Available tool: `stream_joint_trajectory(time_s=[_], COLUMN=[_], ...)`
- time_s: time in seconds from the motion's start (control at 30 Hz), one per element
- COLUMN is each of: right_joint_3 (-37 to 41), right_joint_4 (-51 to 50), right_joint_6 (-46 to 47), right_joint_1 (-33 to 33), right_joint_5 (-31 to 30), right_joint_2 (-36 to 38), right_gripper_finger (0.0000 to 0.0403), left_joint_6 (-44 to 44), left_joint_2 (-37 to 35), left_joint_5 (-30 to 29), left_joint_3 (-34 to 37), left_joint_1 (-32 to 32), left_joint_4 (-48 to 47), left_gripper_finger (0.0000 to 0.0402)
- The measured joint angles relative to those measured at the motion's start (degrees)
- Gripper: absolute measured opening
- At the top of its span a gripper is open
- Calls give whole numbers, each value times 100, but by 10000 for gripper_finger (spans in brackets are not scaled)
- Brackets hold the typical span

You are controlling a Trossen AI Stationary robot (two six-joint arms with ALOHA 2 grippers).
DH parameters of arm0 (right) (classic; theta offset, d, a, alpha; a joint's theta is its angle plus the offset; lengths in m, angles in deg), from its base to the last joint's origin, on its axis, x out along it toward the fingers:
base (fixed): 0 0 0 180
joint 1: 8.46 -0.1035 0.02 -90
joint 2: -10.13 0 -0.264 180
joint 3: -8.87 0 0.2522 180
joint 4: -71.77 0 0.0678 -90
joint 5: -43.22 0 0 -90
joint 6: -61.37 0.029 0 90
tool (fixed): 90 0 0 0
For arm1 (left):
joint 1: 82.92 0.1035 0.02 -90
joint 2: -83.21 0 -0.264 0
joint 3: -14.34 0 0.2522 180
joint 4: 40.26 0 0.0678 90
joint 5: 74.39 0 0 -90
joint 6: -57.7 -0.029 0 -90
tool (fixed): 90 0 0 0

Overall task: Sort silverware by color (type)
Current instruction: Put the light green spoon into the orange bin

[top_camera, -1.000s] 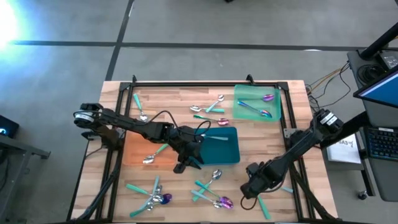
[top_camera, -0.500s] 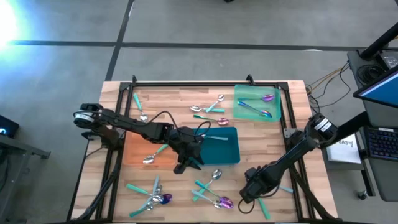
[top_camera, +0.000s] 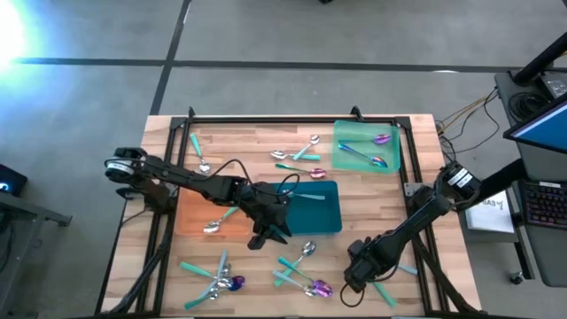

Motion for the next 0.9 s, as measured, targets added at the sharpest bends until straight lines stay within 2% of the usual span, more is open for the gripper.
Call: stream_joint_trajectory(time_s=[0.13,0.23,0.33,0.47,0.6,0.7,0.9], right_joint_3=[1,-37,-122,-241,-356,-448,-598], right_joint_4=[46,-69,-96,-7,494,940,1875], right_joint_6=[-221,-505,-1137,-2277,-3900,-5058,-6501], right_joint_1=[122,211,325,516,780,948,1081], right_joint_5=[-208,-878,-2158,-4129,-5302,-5759,-5908], right_joint_2=[492,896,1328,1715,1848,1839,1826], right_gripper_finger=[17,16,15,15,14,14,13], left_joint_6=[281,405,316,-404,-890,-701,-571], left_joint_2=[2,2,6,52,50,51,81], left_joint_5=[1,1,-1,1,-1,-83,-163], left_joint_3=[0,0,0,2,2,0,0], left_joint_1=[2,2,2,2,103,222,221], left_joint_4=[36,32,53,255,774,1265,1305], left_gripper_finger=[102,102,102,102,102,102,102])
